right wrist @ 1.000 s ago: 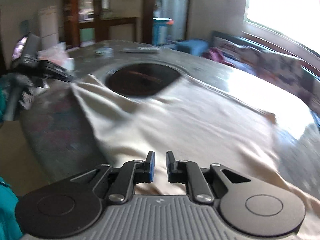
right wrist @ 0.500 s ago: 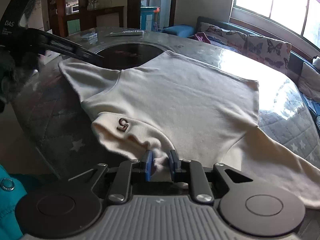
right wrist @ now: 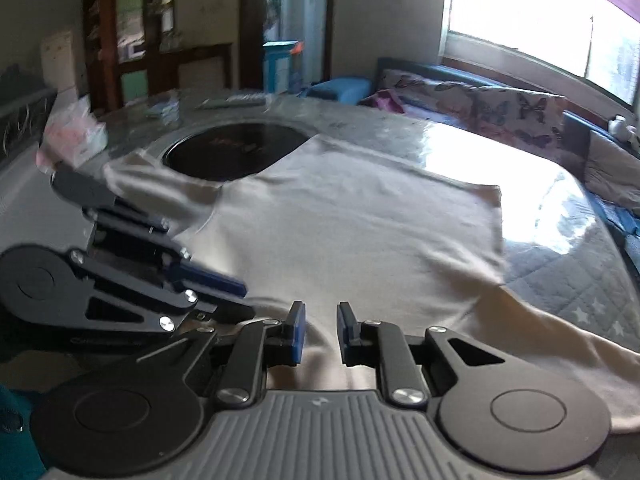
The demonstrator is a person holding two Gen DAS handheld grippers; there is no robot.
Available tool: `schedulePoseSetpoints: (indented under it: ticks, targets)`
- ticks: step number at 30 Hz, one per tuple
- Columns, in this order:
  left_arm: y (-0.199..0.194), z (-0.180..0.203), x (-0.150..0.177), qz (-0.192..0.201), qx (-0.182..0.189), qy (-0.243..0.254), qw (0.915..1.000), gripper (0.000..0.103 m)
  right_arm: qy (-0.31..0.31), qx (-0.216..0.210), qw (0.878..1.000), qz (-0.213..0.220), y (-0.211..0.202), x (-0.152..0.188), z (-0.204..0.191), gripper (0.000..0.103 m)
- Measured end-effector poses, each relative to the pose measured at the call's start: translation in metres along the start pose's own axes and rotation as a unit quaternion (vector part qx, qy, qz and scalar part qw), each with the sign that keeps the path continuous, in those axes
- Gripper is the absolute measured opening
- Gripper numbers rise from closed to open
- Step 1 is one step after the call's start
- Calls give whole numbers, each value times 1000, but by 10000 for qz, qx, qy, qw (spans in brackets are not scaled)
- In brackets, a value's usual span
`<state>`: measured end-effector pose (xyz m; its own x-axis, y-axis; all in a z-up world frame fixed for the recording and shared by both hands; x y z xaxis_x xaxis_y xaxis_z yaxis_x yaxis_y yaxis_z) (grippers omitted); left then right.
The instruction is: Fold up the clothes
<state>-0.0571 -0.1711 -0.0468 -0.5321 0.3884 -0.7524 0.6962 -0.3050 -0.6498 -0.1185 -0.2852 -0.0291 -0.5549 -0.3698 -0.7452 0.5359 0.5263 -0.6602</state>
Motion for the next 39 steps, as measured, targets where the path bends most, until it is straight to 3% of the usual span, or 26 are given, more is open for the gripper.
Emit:
schedulePoseSetpoints:
  ticks: [4,16,24,27,34,39]
  targets:
    - [2,-1,0,-11,52,-15,10000,13,-252,-1,9996,-151,0,9,-10,16]
    - [1,-2,-13,-32,147,58,9999,14,209,0,9998,-28,-30,20,3,16]
    - [9,20,-43,180,349,162,9991,18,922,695,9923,458,-64,16,65,17]
    - [17,37,-52,215,470,242,9984,18,1187,837,9886,394,-62,27,84,17]
    - [38,74,-64,176,753,414,9961,18,1083,1317,9853,105,-63,55,101,18]
    - [48,92,-59,62,866,539,9948,18,1465,1565,9765,218,-77,67,125,18]
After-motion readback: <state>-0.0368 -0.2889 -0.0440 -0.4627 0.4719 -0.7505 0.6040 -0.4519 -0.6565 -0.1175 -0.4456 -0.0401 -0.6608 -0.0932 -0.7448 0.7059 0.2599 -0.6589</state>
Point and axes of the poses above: each gripper's, at about its wrist camera, not at the fingertips, and y roughly the way its jaws point, z to its right, x to its underside, the point moved 10 cm from there along y, roughly the way its jaws point, and after that the axes turned 13 degrees about -x, right-handed, at the moved point
